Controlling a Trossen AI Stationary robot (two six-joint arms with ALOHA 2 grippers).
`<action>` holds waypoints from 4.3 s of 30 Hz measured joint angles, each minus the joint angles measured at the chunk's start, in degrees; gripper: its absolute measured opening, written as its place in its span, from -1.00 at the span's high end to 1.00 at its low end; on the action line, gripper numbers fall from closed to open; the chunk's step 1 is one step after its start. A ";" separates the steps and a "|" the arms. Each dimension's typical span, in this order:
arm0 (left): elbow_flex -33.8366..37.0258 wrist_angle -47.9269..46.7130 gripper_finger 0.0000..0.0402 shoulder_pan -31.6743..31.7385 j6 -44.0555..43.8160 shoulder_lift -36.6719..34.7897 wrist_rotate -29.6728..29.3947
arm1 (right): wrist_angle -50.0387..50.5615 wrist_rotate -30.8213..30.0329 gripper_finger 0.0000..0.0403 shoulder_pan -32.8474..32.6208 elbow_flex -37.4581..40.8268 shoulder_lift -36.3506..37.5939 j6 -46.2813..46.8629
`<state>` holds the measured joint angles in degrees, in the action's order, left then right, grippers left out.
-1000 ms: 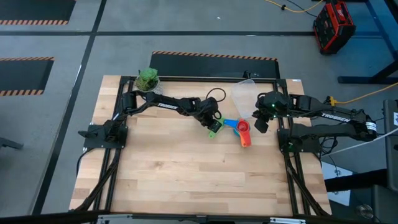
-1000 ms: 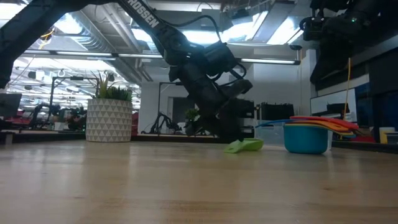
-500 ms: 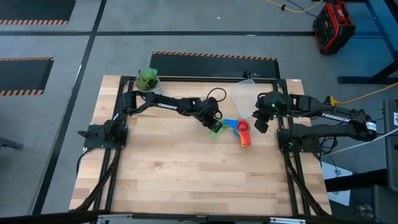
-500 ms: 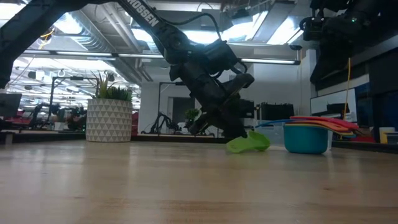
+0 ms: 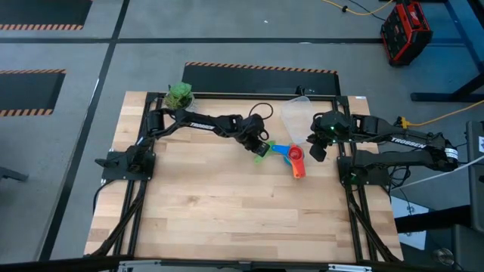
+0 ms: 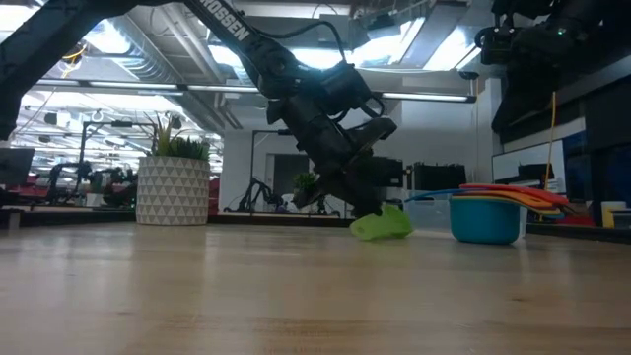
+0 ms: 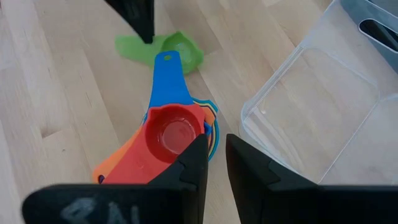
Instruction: Nest measuring cups in basket
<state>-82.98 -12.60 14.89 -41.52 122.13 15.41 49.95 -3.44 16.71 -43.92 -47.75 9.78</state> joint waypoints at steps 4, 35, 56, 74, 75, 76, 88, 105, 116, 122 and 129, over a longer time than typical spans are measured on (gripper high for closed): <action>0.11 -1.29 1.00 1.21 0.25 -1.53 -2.29 | 0.03 -0.01 0.69 -0.01 0.01 0.01 0.00; -0.02 26.11 1.00 -7.02 -11.95 -5.92 -2.20 | -4.93 0.13 0.69 0.00 0.04 0.02 -3.02; -0.02 26.41 1.00 -9.38 -10.51 -5.92 -7.38 | -6.52 12.54 0.69 0.00 0.04 0.00 -2.47; -0.02 27.54 1.00 -10.20 -10.43 -5.92 -7.51 | -8.65 9.11 0.69 0.00 0.04 -0.56 -2.36; -0.02 27.79 1.00 -10.20 -10.44 -5.92 -7.51 | -8.84 9.11 0.69 0.00 0.04 -0.70 -2.37; -0.02 27.91 1.00 -10.20 -10.43 -5.92 -7.51 | -9.05 9.11 0.69 0.00 0.04 -0.90 -2.36; -0.02 28.68 1.00 -10.20 -10.43 -5.86 -7.47 | -9.20 9.13 0.69 0.00 0.00 -4.84 -2.38; -0.02 28.53 1.00 -10.20 -10.44 -5.86 -7.49 | -9.49 9.11 0.74 0.00 0.00 -5.05 -2.65; -0.02 28.35 1.00 -10.24 -10.31 -5.84 -7.40 | -10.17 9.11 0.92 0.00 -0.04 -4.98 -2.62; -0.02 28.33 1.00 -10.24 -10.35 -5.84 -7.40 | -9.59 9.13 0.97 0.00 -0.04 -4.98 -2.71; -0.02 28.64 1.00 -10.77 -10.76 -5.84 -8.49 | -5.79 9.06 0.98 -0.04 0.03 -5.05 -3.04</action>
<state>-83.00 16.04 4.12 -52.28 116.29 6.92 44.17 5.63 16.67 -43.89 -52.80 6.74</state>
